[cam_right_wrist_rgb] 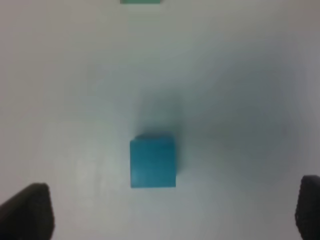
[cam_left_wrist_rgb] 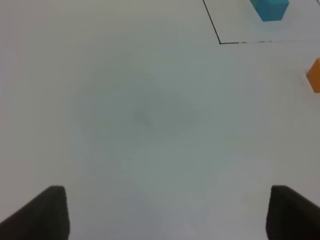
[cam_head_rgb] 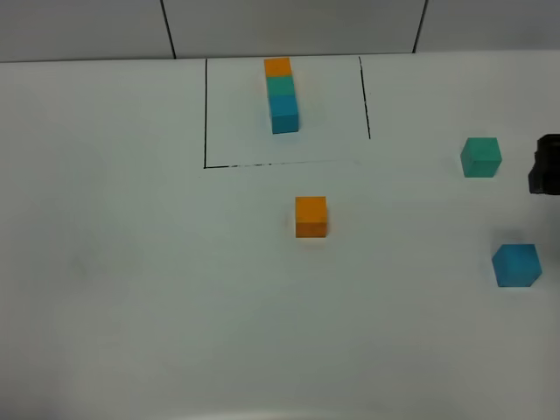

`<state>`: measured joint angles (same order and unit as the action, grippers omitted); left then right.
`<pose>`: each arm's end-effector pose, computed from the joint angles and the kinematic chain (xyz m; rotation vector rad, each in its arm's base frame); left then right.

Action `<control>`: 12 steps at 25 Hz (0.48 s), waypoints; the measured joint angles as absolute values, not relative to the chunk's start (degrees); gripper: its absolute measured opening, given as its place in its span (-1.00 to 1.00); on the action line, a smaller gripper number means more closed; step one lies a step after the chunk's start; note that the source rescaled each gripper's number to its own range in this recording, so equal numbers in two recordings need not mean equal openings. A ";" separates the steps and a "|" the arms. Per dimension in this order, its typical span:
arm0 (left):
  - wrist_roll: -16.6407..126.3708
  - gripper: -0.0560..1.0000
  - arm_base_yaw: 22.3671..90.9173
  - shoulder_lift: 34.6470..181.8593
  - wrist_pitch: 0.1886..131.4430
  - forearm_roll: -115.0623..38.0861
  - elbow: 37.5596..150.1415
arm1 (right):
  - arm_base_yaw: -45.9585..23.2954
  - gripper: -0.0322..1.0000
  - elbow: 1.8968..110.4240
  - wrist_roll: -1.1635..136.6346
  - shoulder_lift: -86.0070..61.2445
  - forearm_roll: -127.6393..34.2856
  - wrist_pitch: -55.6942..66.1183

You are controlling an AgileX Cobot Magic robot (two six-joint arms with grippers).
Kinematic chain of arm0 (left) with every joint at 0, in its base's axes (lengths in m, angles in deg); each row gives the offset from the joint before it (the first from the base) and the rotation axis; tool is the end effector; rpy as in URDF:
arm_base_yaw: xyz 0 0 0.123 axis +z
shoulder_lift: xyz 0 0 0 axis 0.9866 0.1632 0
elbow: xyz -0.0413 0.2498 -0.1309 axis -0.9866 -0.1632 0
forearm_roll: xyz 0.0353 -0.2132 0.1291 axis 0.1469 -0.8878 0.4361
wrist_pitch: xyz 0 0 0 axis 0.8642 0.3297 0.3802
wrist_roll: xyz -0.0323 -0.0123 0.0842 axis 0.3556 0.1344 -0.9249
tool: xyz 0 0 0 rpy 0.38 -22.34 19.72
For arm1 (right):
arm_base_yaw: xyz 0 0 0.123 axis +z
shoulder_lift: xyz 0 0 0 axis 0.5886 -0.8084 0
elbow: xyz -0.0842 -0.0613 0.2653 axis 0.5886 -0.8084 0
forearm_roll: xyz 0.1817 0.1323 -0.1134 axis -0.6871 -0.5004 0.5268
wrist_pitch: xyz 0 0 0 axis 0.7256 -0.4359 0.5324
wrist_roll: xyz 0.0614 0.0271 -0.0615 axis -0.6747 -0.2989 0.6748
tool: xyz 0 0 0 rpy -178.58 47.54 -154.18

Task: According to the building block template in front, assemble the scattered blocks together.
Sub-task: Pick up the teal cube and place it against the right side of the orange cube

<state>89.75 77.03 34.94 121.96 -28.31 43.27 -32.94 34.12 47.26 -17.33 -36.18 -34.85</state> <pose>-0.0059 -0.0041 0.2801 0.0512 2.0218 -0.1178 0.2668 0.0114 0.2817 -0.1586 2.6866 -0.0515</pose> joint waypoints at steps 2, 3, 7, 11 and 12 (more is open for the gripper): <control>89.75 0.50 77.03 34.94 121.96 -28.31 43.27 | -32.94 0.93 37.03 48.12 -21.65 -36.23 -34.84; 89.75 0.50 77.03 34.94 121.96 -28.31 43.27 | -32.94 0.93 38.96 48.36 -23.82 -36.23 -34.84; 89.75 0.50 77.03 34.94 121.96 -28.31 43.27 | -32.94 0.93 44.85 50.66 -31.19 -37.32 -34.89; 89.75 0.50 77.03 34.94 121.96 -28.31 43.27 | -32.94 0.94 49.93 52.51 -37.68 -39.24 -34.89; 89.75 0.50 77.03 34.94 121.96 -28.31 43.27 | -32.94 0.94 50.80 52.77 -39.06 -39.56 -34.89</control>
